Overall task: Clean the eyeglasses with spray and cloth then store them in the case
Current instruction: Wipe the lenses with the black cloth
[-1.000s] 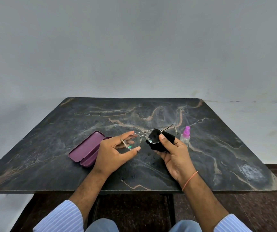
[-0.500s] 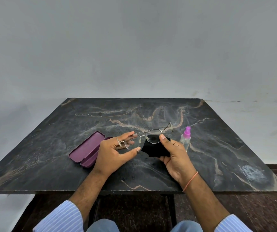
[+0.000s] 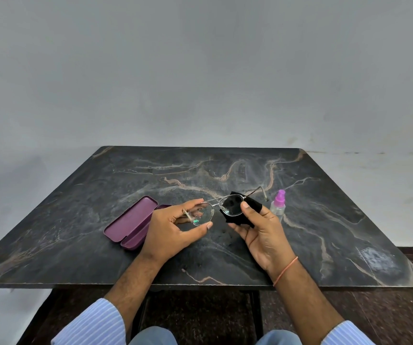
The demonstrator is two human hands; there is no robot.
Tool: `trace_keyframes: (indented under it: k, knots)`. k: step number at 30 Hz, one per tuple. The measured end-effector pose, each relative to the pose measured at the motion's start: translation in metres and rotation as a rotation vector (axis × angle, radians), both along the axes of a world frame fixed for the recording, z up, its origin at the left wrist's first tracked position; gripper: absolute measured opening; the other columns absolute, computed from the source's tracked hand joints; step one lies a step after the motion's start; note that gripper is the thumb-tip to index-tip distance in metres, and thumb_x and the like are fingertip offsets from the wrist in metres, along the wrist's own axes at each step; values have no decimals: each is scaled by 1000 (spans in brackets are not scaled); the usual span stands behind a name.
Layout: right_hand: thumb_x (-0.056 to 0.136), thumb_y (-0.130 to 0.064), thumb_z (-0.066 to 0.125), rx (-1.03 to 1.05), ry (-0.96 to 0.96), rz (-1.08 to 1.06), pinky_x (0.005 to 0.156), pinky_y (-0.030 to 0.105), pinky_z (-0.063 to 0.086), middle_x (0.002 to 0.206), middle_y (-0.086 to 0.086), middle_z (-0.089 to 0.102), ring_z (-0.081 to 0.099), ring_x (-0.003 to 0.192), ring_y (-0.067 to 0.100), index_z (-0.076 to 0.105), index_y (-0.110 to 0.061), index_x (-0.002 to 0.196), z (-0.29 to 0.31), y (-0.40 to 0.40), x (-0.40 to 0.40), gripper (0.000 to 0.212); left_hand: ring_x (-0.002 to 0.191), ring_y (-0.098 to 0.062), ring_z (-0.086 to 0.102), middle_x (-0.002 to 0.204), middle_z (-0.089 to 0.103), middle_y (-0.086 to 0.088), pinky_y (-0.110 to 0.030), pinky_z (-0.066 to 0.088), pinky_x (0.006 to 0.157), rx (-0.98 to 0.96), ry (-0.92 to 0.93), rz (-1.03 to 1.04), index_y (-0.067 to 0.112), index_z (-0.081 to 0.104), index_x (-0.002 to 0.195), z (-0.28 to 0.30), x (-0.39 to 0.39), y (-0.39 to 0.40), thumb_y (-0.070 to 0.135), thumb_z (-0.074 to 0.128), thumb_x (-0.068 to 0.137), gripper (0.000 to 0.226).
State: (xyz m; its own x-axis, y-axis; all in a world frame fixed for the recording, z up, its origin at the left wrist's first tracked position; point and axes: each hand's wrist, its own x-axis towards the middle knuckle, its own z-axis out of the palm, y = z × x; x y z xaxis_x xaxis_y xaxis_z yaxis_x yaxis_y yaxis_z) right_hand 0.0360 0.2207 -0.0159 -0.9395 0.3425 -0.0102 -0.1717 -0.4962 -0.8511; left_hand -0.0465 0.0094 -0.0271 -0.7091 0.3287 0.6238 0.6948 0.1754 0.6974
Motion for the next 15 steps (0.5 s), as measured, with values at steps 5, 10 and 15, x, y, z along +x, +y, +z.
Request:
trace_keyframes:
  k: [5, 10, 15]
  knots:
    - [94, -28, 65, 21, -5, 113, 93, 48, 63, 118, 19, 79, 79, 104, 30, 83, -12, 108, 1, -3, 2, 28, 109, -6, 80, 119, 83, 10, -37, 65, 100, 16, -27, -13, 18, 78, 132, -2, -2, 0, 20, 99, 77, 59]
    - [104, -48, 46, 86, -52, 194, 107, 57, 56, 132, 22, 74, 70, 126, 36, 69, -3, 129, 3, -10, 5, 56, 114, -6, 78, 125, 81, 10, -33, 63, 100, 21, -11, -47, 21, 76, 135, 1, -2, 1, 23, 99, 77, 63]
    - [106, -66, 37, 90, -45, 291, 116, 67, 43, 141, 30, 65, 57, 139, 47, 54, 17, 130, -2, -11, -1, 89, 130, -10, 71, 138, 75, 7, -24, 59, 105, 77, -7, -75, 15, 77, 133, 2, -4, 2, 24, 100, 74, 65]
